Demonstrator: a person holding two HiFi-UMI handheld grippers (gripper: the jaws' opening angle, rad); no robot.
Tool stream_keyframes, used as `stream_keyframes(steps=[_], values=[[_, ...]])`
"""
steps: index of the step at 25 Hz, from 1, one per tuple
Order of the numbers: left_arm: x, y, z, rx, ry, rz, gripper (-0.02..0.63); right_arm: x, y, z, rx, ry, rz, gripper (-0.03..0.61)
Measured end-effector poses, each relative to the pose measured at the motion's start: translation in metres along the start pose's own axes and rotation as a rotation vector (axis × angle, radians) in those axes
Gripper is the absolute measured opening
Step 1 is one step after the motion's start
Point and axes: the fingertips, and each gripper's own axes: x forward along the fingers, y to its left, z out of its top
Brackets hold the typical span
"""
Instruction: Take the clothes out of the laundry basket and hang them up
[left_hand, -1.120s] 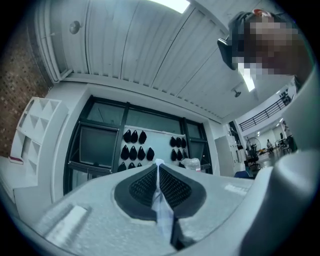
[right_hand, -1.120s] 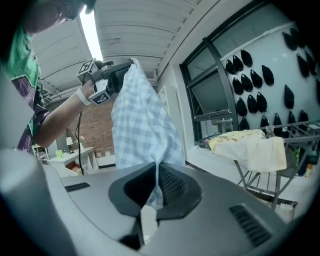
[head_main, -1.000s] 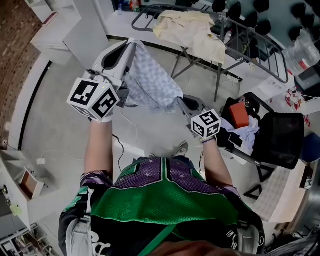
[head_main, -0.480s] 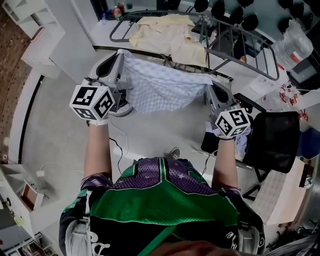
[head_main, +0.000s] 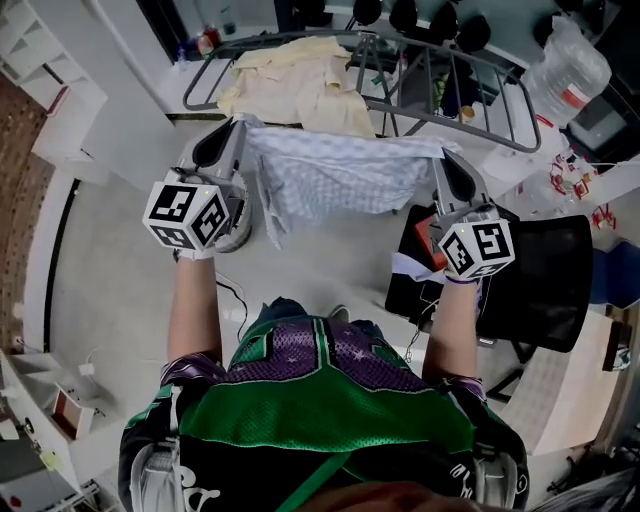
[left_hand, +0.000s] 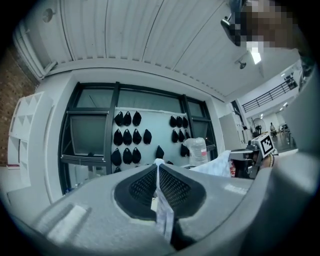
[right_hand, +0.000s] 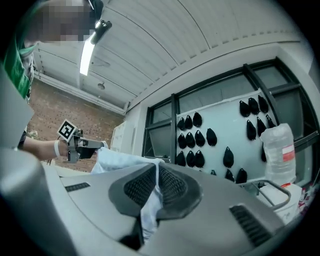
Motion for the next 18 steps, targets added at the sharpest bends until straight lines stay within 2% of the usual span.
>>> stream_keyframes(steps=[8, 18], values=[[0.076, -0.031, -0.017, 0.041, 0.049, -0.156, 0.021, 0.0, -0.067, 0.012, -0.014, -0.04, -0.114, 0.012], [0.216, -0.008, -0.049, -0.036, 0.011, -0.303, 0.021, 0.071, -0.159, 0.006, -0.056, 0.0, -0.277, 0.012]])
